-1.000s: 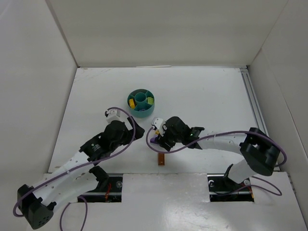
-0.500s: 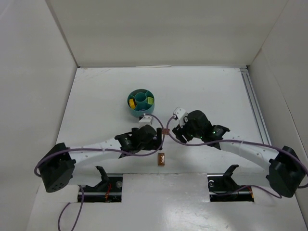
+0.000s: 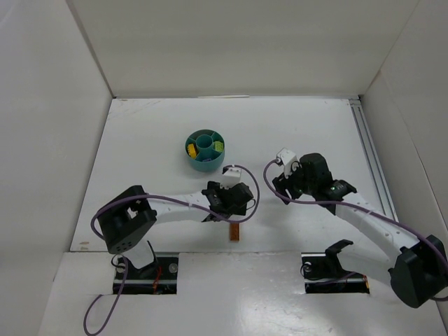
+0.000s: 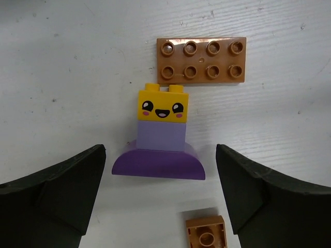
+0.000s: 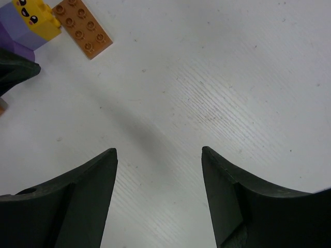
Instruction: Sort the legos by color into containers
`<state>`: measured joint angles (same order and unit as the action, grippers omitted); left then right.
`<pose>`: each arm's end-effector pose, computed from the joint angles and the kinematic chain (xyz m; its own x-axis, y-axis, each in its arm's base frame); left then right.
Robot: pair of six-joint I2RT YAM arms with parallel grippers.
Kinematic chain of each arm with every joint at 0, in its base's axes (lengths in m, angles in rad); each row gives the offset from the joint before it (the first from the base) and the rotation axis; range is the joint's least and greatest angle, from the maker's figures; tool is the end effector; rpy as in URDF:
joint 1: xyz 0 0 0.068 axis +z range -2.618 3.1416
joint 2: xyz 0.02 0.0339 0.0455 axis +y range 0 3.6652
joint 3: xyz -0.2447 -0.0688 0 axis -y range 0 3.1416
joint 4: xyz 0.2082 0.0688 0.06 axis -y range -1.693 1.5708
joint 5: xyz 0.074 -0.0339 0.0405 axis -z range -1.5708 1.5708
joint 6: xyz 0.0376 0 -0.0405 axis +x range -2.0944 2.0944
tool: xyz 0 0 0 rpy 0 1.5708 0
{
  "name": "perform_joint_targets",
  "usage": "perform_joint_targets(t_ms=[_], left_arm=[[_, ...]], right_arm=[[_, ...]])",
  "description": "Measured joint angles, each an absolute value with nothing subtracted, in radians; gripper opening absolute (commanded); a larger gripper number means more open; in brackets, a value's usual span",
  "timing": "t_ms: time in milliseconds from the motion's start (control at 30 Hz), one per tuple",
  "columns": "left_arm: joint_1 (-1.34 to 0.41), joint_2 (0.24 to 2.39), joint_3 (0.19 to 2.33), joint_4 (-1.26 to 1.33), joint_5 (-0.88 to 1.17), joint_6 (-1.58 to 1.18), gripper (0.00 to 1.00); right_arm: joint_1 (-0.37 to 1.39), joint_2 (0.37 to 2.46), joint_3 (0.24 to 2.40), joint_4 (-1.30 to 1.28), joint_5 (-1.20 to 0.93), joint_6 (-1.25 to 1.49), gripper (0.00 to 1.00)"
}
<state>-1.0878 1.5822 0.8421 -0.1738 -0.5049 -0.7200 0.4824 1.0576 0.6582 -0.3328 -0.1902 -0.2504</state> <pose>0.1472 -0.2415 0.1774 -0.6971 0.0867 -0.7117 0.2371 0.9647 -0.1147 0.1717 0.0979 0.2268 -0.4300 -0.4998 -0.7518 -0.7088 0.7027 -0.0618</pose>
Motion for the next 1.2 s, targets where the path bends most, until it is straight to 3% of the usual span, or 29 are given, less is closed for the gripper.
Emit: perform_joint_targets(t_ms=[100,233,467,567,933,1200], left_arm=[[-1.098,1.591,0.847,-0.180,-0.507,-0.708,0.76],[-1.105,1.591,0.847,-0.183,-0.502,-0.699,0.76],[-1.105,1.591,0.847,-0.186,-0.493,-0.688,0.65],[-1.105,1.597,0.847,-0.185,-0.494,-0.679,0.65],[-1.105,1.607,0.849,-0.186,-0.514,-0.659,0.45],[-1.108,1.417,0.812,-0.116,-0.466,-0.424,0.42]], right_arm=[[0.461,1.058,0.657,-0.339,-0.210,-0.266,0.71],[0.438,1.058,0.657,-0.341,-0.224,-0.280,0.71],[0.419,1.058,0.657,-0.342,-0.237,-0.294,0.71],[0.413,1.058,0.657,-0.344,-0.241,-0.297,0.71],[0.400,1.049,0.657,-0.357,-0.261,-0.323,0.71],[0.400,1.032,0.692,-0.432,-0.407,-0.434,0.75]])
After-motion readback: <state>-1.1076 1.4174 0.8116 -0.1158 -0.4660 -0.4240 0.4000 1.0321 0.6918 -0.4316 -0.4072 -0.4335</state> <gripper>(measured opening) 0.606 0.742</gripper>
